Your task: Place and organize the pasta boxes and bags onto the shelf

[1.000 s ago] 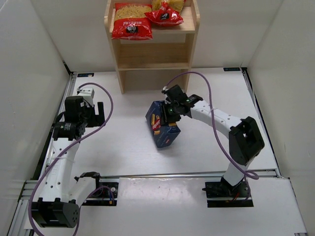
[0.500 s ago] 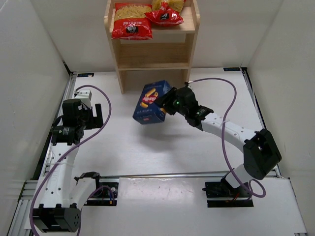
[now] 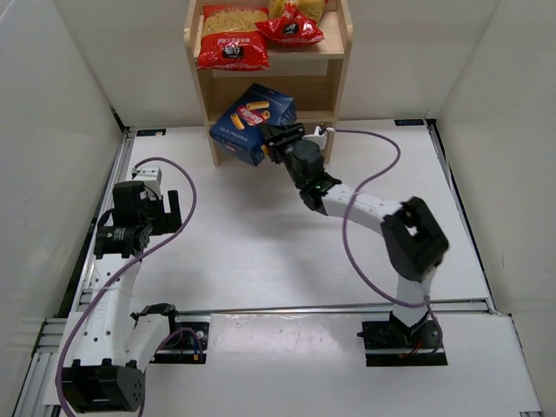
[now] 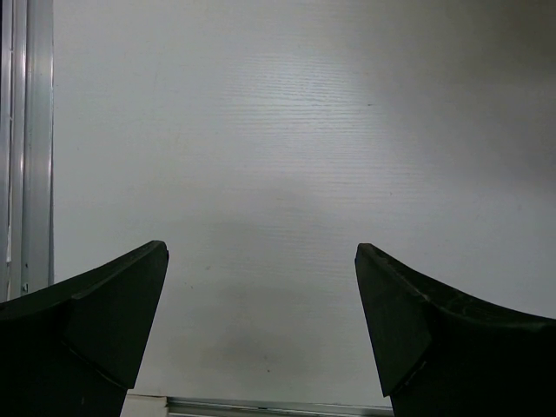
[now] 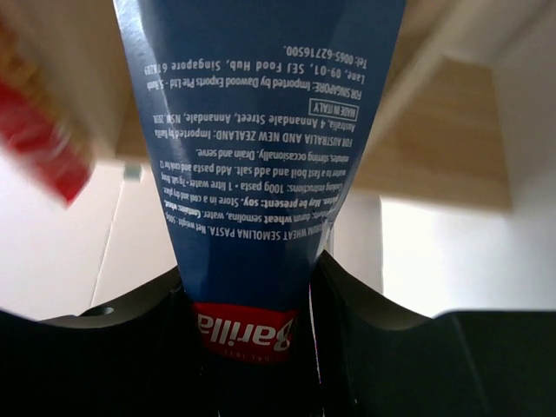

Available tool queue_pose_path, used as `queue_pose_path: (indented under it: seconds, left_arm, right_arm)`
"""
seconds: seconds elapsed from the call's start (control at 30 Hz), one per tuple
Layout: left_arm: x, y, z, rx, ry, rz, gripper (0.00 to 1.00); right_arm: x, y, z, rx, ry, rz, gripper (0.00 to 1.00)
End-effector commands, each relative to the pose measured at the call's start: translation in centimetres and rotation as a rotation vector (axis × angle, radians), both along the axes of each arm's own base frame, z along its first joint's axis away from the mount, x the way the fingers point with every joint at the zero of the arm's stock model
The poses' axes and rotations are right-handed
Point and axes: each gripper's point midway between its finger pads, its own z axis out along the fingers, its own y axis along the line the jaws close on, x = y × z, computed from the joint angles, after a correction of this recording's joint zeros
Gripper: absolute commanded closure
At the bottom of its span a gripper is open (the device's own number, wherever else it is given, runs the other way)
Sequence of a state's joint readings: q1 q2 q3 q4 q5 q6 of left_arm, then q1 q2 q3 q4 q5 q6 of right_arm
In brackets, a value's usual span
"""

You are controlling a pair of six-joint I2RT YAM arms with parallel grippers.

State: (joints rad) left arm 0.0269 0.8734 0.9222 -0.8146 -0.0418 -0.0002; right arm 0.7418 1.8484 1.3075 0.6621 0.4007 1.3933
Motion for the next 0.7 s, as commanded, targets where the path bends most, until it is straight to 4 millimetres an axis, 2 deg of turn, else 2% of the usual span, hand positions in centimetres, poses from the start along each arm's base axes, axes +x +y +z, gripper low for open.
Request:
queue_pose_path:
  seconds: [0.0,0.03,0.23,0.27,0.3,0.33,0.47,0.5,0.57,0.63,0.67]
  left_arm:
    - [0.2,0.2,0.3,-0.007,-0.022,0.008,0.00]
    - [0.2,0.2,0.3,-0.007,-0.022,0.008,0.00]
    - [0.0,0.7,-0.8,-0.008,-0.001,0.028,0.00]
    - [0.0,0.7,-1.0,-0.009,0.008,0.028,0.00]
    - [-0.1,0.7,-1.3,-0.009,0.018,0.028,0.00]
    - [-0.2,0.9,-1.7,-0.002,0.027,0.036,0.00]
    - [-0.1,1.1,-2.1,0.004,0.037,0.044,0.00]
    - [-0.2,1.3,-2.1,0.004,0.037,0.053,0.00]
    - [-0.1,1.5,-2.4,0.011,0.046,0.061,0.00]
    - [-0.1,1.5,-2.4,0.011,0.046,0.061,0.00]
    - [-0.1,1.5,-2.6,0.011,0.055,0.061,0.00]
  right_arm:
    - [0.8,-3.5,15.1,0.417,-0.316,-0.166,0.77]
    - [1.7,-3.1,14.4,0.418,-0.333,-0.188,0.77]
    - [4.7,-2.6,15.3,0.448,-0.359,-0.265,0.77]
    - [5.3,-2.5,14.8,0.455,-0.335,-0.277,0.77]
    - [6.2,-3.0,14.1,0.468,-0.324,-0.308,0.77]
    - [6.3,-3.3,14.8,0.489,-0.333,-0.325,0.77]
    - [7.7,-4.9,14.9,0.542,-0.319,-0.421,0.75]
    - [8.5,-5.3,14.2,0.522,-0.316,-0.449,0.75]
    - [8.6,-6.3,14.8,0.554,-0.336,-0.500,0.75]
    - [8.9,-7.1,14.1,0.573,-0.330,-0.558,0.75]
    - [9.0,-7.4,14.5,0.593,-0.334,-0.574,0.75]
